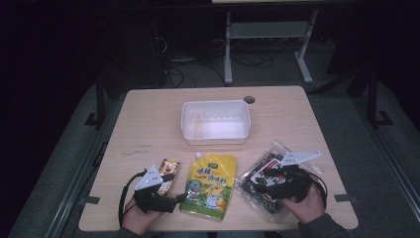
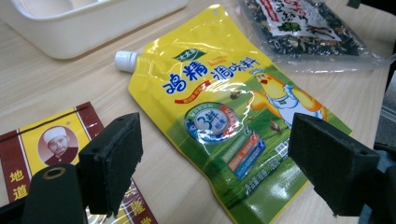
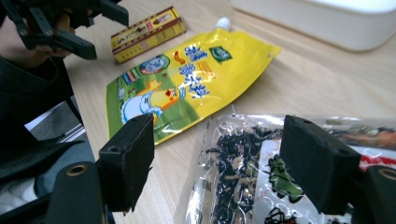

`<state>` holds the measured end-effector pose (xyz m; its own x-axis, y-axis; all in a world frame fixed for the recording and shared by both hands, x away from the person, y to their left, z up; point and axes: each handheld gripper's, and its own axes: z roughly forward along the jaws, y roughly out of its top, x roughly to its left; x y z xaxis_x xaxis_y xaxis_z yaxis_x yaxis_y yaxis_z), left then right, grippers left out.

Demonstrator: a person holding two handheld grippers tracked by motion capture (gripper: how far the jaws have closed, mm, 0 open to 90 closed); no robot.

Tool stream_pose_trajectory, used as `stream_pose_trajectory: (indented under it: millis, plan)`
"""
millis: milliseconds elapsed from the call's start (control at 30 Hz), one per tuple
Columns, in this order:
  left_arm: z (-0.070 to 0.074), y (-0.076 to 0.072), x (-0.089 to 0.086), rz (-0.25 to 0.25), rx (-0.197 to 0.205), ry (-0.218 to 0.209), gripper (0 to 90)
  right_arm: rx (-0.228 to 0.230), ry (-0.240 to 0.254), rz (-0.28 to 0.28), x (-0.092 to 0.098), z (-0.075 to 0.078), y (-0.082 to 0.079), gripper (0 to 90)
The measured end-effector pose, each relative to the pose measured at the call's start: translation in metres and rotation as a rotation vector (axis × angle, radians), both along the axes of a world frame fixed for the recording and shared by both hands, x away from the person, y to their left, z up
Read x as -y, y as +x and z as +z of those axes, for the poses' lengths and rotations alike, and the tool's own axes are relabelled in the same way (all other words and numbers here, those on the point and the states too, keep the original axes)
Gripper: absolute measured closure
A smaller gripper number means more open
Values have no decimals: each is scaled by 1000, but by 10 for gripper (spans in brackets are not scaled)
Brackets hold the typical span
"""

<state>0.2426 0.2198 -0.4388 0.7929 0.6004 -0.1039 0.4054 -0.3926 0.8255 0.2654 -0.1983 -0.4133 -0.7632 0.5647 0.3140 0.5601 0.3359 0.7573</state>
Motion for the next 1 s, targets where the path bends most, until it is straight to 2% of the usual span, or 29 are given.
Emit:
stream_pose_trajectory:
  millis: [300,467,567,700,800,1000]
  plan:
    - [0,0,-1,7,2,-2,175,-9,-21,-44,18,15,9,267]
    - [0,0,-1,20,1,-2,169,-19,-27,-98,33,23,20,265]
    - [1,0,-2,20,4,-6,167,-32,-18,-119,38,24,24,262]
    - [0,2,-3,23,0,-7,166,-46,-37,-140,44,24,30,265]
    - [-1,2,0,13,-6,9,166,-77,-33,-144,47,22,36,270]
    - [-1,2,1,5,-4,10,166,-84,-55,-166,53,23,42,276]
